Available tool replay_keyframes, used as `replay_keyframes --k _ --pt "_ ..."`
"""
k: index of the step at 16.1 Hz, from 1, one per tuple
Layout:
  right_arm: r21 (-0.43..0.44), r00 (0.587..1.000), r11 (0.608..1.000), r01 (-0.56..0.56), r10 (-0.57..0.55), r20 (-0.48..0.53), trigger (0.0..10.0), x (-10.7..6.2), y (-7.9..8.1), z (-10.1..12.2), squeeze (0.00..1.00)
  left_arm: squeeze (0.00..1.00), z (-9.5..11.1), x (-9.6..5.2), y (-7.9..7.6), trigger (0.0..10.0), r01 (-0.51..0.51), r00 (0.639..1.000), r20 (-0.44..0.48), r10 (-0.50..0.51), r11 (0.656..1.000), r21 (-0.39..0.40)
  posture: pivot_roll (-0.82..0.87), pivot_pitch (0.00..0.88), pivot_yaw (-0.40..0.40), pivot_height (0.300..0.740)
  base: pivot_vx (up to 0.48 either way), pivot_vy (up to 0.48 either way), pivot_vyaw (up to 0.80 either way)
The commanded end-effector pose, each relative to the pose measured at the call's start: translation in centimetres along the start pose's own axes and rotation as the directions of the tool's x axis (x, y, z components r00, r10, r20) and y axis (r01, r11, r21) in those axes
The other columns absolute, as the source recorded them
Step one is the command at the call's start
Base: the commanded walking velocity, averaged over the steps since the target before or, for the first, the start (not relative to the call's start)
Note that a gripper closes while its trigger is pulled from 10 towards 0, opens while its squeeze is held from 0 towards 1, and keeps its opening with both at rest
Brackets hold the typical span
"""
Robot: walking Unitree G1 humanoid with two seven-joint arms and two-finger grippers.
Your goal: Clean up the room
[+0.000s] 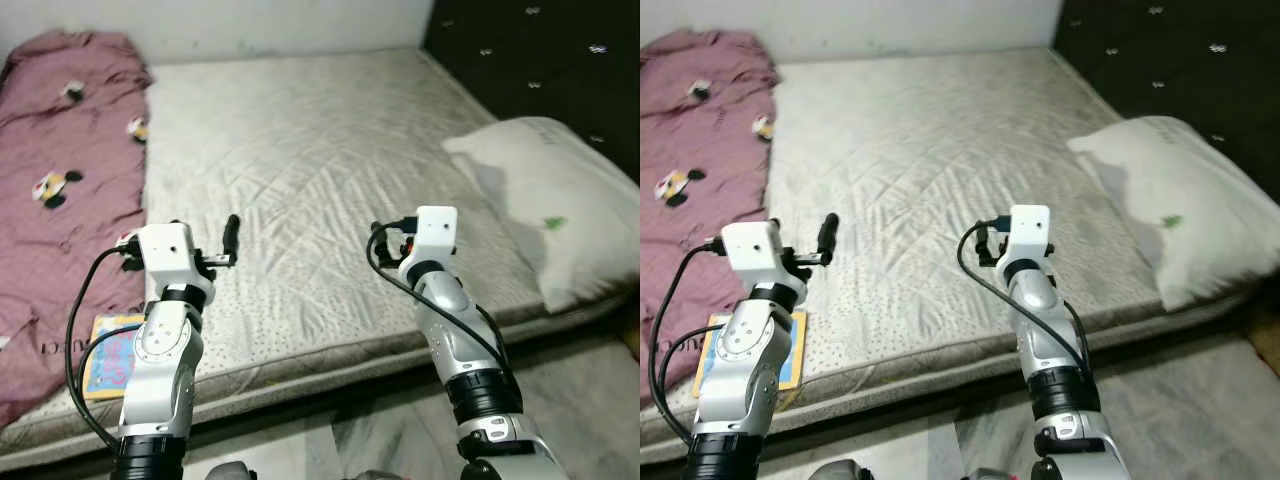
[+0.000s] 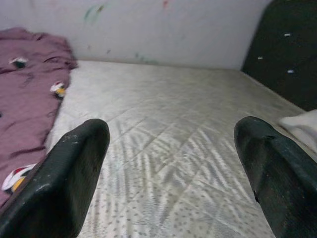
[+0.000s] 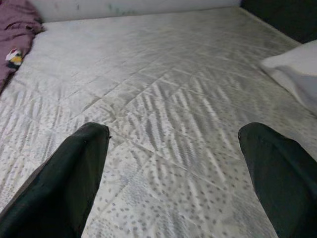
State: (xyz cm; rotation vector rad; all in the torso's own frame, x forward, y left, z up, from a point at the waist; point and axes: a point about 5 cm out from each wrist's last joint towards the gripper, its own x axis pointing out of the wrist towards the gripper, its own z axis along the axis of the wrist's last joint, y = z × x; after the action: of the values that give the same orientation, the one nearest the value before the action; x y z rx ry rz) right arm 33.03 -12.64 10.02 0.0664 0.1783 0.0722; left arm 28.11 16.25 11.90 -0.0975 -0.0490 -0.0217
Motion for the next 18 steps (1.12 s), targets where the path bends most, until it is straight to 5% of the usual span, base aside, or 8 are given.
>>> replay_keyframes --k 1,9,18 --pt "-0.001 1.0 1.0 0.001 -0.001 0.017 10.0 0.13 -0.02 0.59 0.0 0.0 0.14 -0.02 0.0 10.0 0.004 1.0 0.002 -0.004 1.0 0.009 -0.04 0.0 -0.043 0.74 0.277 0.0 0.0" --pt "-0.009 1.0 1.0 -0.005 0.005 0.016 10.0 0.14 -0.03 0.51 0.0 0.0 -0.2 0.02 0.19 10.0 -0.021 1.0 -0.021 0.021 1.0 0.007 -0.04 0.0 -0.047 0.74 0.03 0.0 0.0" --pt "-0.007 1.0 1.0 -0.004 0.004 0.012 10.0 0.37 -0.02 0.65 0.0 0.0 0.02 0.31 0.16 10.0 -0.021 1.0 -0.014 0.021 1.0 0.0 -0.04 0.0 -0.051 0.74 0.0 0.473 0.0"
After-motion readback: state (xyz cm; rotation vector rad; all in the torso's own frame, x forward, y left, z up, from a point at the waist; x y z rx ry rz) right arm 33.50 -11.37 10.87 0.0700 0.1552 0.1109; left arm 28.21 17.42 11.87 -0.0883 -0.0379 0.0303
